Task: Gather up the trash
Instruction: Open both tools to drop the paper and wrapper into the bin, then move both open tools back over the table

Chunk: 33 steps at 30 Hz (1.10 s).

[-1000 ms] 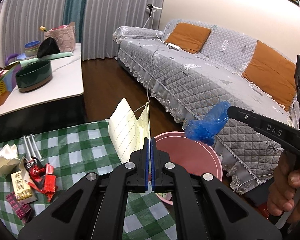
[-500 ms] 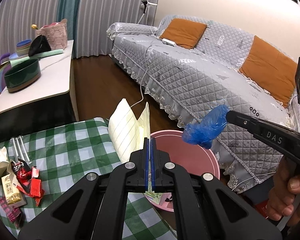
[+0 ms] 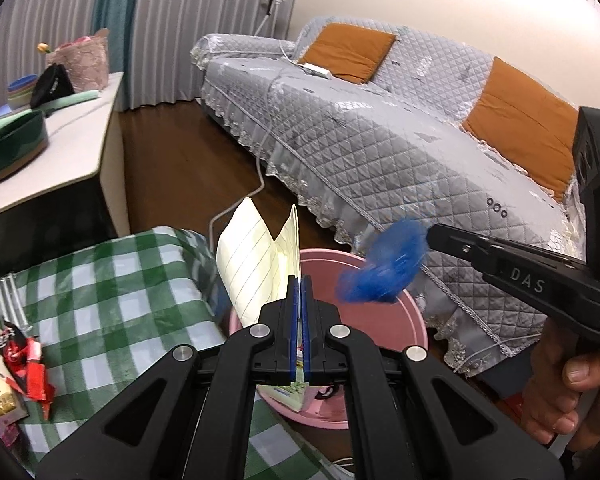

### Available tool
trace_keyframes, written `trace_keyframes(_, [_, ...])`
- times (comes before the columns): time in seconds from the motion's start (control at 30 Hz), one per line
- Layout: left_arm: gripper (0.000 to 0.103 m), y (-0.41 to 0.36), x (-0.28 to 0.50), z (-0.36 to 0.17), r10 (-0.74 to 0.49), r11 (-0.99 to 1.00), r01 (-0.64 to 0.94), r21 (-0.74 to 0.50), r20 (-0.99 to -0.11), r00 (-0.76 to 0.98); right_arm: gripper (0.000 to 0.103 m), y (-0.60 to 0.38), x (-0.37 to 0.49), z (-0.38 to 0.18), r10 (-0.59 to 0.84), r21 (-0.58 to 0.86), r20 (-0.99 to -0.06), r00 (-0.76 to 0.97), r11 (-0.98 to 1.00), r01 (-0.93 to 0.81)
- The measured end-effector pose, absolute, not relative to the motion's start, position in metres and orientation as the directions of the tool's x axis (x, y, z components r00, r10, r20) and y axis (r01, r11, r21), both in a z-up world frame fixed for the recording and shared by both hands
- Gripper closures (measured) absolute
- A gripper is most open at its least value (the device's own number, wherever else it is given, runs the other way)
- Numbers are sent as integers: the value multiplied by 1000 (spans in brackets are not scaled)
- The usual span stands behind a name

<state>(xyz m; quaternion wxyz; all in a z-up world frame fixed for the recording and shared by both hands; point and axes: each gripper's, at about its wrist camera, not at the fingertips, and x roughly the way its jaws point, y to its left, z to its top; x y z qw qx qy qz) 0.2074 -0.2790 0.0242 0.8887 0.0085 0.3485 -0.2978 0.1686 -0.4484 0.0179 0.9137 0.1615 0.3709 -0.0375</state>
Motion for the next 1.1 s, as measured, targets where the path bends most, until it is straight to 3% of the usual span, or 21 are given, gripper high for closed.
trace_keyframes(0.03, [99,-281,208,23,-525,821,537,-195,-627,575,98,-449,169,16,55,271,-694,718,944,190])
trace_keyframes(0.07, [90,-282,209,22,-523,821,536,-194,-631,572,93,-450,170,16,54,273,-696,716,942,194])
trace_keyframes(0.1, [78,-282,209,21,-519,824,533,-192,-633,575,78,-451,170,15,54,275,-697,715,941,197])
trace_keyframes(0.17, [74,-280,209,21,-516,827,528,-192,-631,579,57,-454,169,15,41,276,-697,716,937,215])
trace_keyframes(0.63, [74,-234,191,38,-481,858,480,-183,-616,624,57,-425,164,51,66,295,-611,789,944,149])
trace_keyframes(1.1, [74,-105,159,81,-375,925,338,-176,-573,728,65,-332,163,85,201,326,-546,813,945,-14])
